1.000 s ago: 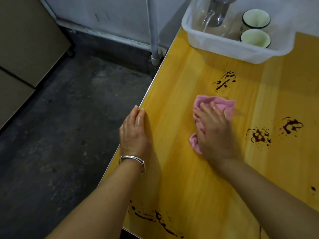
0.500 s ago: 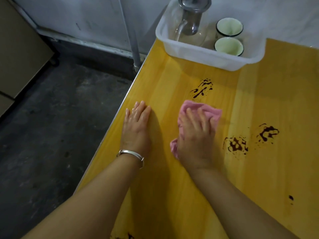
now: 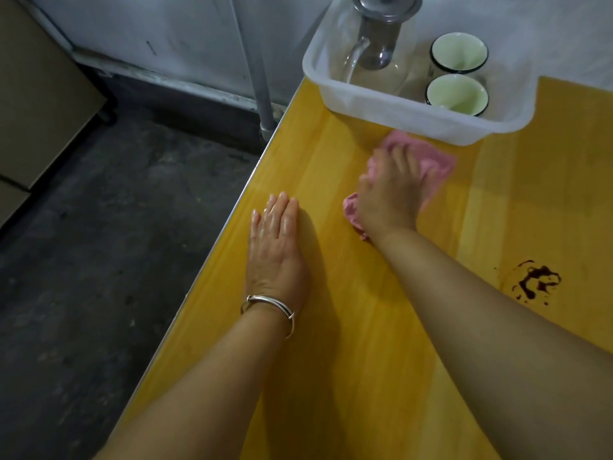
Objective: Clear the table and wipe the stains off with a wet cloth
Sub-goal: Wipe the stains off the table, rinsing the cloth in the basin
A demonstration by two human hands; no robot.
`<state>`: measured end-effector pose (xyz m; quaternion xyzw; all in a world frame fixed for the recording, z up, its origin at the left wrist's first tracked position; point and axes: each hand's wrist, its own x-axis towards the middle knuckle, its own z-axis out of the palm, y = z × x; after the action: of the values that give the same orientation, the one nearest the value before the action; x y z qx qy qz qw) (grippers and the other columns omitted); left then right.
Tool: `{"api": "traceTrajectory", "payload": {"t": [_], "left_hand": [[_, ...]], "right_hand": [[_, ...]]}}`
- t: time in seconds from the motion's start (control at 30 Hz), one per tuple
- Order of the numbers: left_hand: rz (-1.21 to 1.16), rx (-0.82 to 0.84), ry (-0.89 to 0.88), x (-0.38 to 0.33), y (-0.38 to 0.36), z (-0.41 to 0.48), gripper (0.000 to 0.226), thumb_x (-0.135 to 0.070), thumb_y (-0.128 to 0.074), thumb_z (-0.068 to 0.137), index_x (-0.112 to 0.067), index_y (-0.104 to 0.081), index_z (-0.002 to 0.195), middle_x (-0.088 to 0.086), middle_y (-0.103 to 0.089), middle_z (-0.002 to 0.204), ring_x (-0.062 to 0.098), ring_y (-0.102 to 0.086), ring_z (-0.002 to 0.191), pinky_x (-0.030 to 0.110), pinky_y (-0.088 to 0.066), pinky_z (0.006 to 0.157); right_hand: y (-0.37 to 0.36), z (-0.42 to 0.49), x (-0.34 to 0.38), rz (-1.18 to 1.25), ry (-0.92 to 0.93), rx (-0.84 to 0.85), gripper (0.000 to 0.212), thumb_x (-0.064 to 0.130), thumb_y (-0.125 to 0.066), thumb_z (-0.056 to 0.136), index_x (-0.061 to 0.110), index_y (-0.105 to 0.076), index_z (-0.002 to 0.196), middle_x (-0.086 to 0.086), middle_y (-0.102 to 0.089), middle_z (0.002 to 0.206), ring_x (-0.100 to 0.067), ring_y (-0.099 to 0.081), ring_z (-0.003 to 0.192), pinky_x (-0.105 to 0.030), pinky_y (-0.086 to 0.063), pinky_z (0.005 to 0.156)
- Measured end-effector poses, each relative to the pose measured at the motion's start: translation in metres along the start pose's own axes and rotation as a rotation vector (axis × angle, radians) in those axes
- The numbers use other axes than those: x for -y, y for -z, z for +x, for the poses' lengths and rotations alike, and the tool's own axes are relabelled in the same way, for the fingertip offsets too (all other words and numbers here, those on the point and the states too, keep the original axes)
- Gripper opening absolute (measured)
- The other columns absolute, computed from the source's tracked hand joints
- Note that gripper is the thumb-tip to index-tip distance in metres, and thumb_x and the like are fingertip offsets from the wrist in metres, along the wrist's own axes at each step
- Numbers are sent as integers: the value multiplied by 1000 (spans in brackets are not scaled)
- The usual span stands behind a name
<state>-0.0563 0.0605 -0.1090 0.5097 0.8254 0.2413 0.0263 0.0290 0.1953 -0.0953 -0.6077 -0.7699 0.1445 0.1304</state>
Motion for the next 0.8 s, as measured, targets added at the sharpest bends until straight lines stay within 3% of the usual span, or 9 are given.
{"api": "traceTrajectory", "payload": {"t": [0.17,0.3,0.37,0.43,0.5,0.57,0.63,0.7,0.8], "left_hand": [[-30,46,-10,0,2,2,60,-22,-24,80,4,-45,130,22,-44,138,36,-37,132,43,-14,110],[-52,58,-7,-1,6,1,62,-21,-16,81,5,-43,131,21,-42,140,35,-34,134,40,-11,111],[-50,33,4,-2,7,0,52,-4,-22,85,2,-41,133,20,-40,142,34,-31,136,40,-9,111],[-56,23,26,-3,6,-1,51,10,-33,86,0,-39,135,18,-36,144,31,-27,138,38,-5,112],[-52,11,21,-4,5,-1,55,16,-40,82,1,-40,134,19,-38,143,32,-28,137,40,-7,112],[-33,-9,-2,-3,4,-2,54,16,-40,78,3,-44,131,22,-43,138,36,-35,133,47,-10,109],[-26,-4,3,-1,2,-1,51,7,-31,81,3,-44,131,22,-44,138,36,-36,132,47,-12,109],[-21,9,2,0,1,0,55,-7,-20,82,3,-45,130,21,-45,137,35,-38,131,46,-14,109],[-39,28,-26,3,2,1,61,-25,-24,80,6,-46,128,22,-46,136,37,-38,130,41,-14,113]], "right_hand": [[-7,-59,20,-11,352,45,51,25,-38,79,13,-58,125,-8,-58,131,-26,-50,126,-52,-29,109],[3,-95,-7,-25,492,96,54,29,-36,78,16,-60,124,-4,-58,132,-24,-49,128,-51,-33,108],[14,-90,-29,-65,389,35,53,24,-30,85,11,-53,130,-7,-54,136,-25,-44,131,-49,-29,111],[22,-74,-42,-3,165,-21,47,20,-28,92,11,-47,134,-7,-44,141,-25,-33,138,-49,-19,116],[21,-47,-41,19,-27,-33,40,18,-40,93,14,-46,132,-6,-34,149,-24,-18,143,-50,-7,118],[17,-19,-28,7,-98,1,39,18,-48,91,15,-46,131,-5,-31,151,-23,-14,144,-50,-1,118],[11,-5,-9,-9,1,43,39,19,-42,92,13,-47,130,-6,-36,148,-23,-21,142,-53,-5,117],[4,-14,10,-80,188,102,53,23,-33,82,10,-47,132,-8,-43,143,-25,-32,136,-53,-18,113],[-1,-57,18,-42,420,149,55,28,-35,77,12,-60,123,-9,-57,132,-28,-49,127,-56,-30,108]]}}
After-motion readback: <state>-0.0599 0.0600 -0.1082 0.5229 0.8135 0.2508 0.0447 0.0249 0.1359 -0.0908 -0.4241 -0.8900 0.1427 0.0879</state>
